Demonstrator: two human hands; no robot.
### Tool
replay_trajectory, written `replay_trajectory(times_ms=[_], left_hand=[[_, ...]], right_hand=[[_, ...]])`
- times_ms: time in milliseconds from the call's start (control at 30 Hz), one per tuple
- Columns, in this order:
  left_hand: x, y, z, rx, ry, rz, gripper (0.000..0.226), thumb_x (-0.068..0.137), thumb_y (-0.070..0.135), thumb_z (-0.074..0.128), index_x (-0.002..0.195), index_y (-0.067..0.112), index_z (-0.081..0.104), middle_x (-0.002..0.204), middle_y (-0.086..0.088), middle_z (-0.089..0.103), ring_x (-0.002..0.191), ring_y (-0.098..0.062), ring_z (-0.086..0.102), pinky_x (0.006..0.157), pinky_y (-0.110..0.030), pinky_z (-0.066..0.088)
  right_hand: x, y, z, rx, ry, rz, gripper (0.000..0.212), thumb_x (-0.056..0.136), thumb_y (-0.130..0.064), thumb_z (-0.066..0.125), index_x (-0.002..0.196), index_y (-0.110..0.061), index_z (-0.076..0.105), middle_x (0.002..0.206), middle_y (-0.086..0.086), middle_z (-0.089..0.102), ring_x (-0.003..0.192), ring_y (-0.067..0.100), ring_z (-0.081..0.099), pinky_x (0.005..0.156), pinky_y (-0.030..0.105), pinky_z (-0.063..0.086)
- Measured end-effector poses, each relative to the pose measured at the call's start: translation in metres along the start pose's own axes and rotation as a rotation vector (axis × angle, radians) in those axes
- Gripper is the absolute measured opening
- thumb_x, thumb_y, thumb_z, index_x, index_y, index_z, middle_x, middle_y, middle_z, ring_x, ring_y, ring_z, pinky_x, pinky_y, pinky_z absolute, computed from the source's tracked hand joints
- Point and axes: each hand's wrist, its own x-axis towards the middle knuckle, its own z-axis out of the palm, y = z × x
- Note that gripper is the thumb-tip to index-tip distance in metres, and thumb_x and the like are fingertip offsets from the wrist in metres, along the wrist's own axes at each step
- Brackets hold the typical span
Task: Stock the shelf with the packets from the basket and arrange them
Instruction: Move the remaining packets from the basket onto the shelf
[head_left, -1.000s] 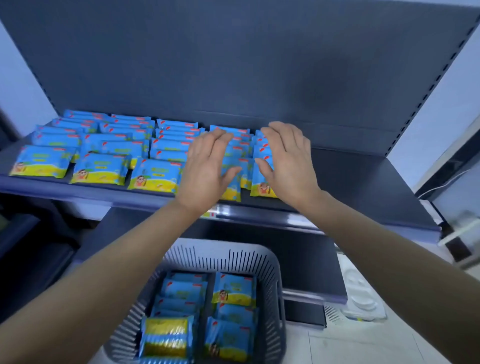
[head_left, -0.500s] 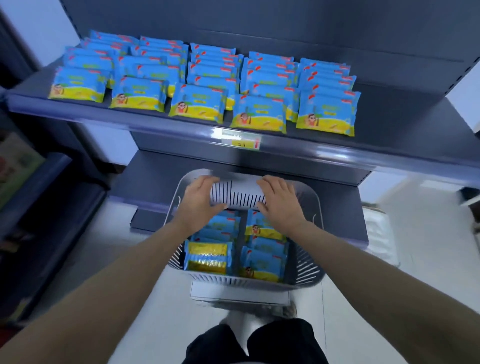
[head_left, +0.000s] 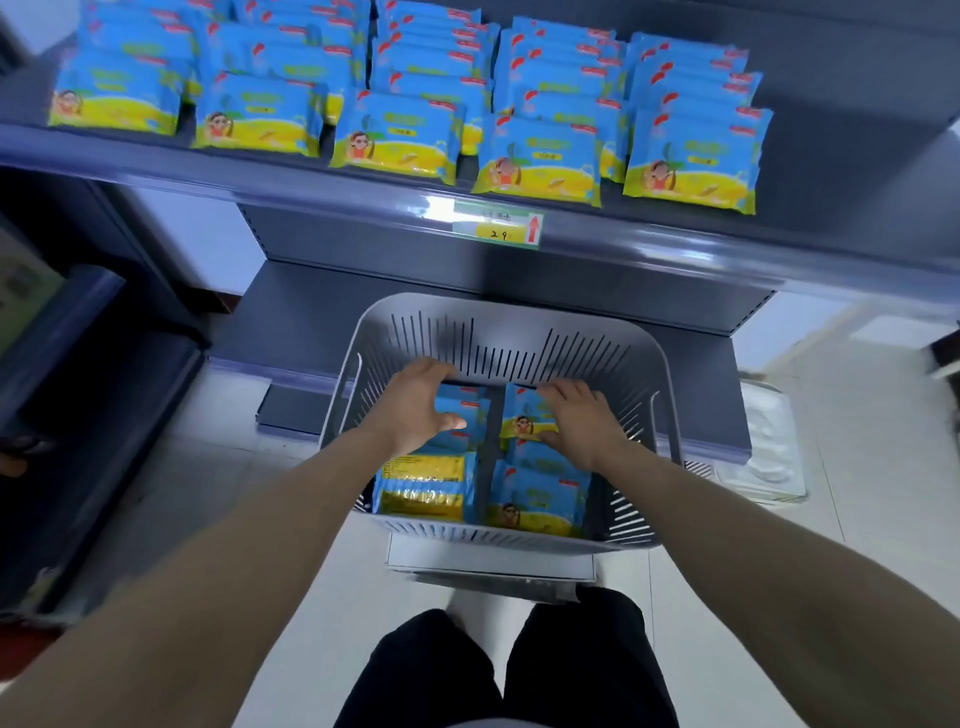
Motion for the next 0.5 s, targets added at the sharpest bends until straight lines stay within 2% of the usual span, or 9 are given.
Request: replay_trajectory(times_ms=[333, 500], left_hand=[[0.017, -0.006, 0.014, 0.072, -0.055, 0.037, 0.068, 0.079, 0.031, 0.072, 0.137, 0.013, 0.041, 0.134, -0.007, 0.044, 0.128, -0.025, 0.037, 0.110, -0.040, 0.031], [0.028, -0.013, 0.017, 0.069, -0.035, 0.053, 0.066, 0.079, 0.029, 0.072, 0.136, 0.013, 0.042, 0.132, -0.007, 0.046, 0.126, -0.024, 0.038, 0.109, -0.037, 0.031]], right_hand=[[0.027, 0.016, 0.023, 0.018, -0.041, 0.122, 0.057, 0.092, -0.034, 0.052, 0.141, -0.013, 0.031, 0.143, 0.010, 0.034, 0.131, 0.029, 0.030, 0.106, 0.042, 0.028], [0.040, 0.022, 0.037, 0.064, -0.128, 0.235, 0.064, 0.092, -0.038, 0.051, 0.144, -0.011, 0.025, 0.146, 0.013, 0.029, 0.134, 0.033, 0.027, 0.109, 0.045, 0.026]])
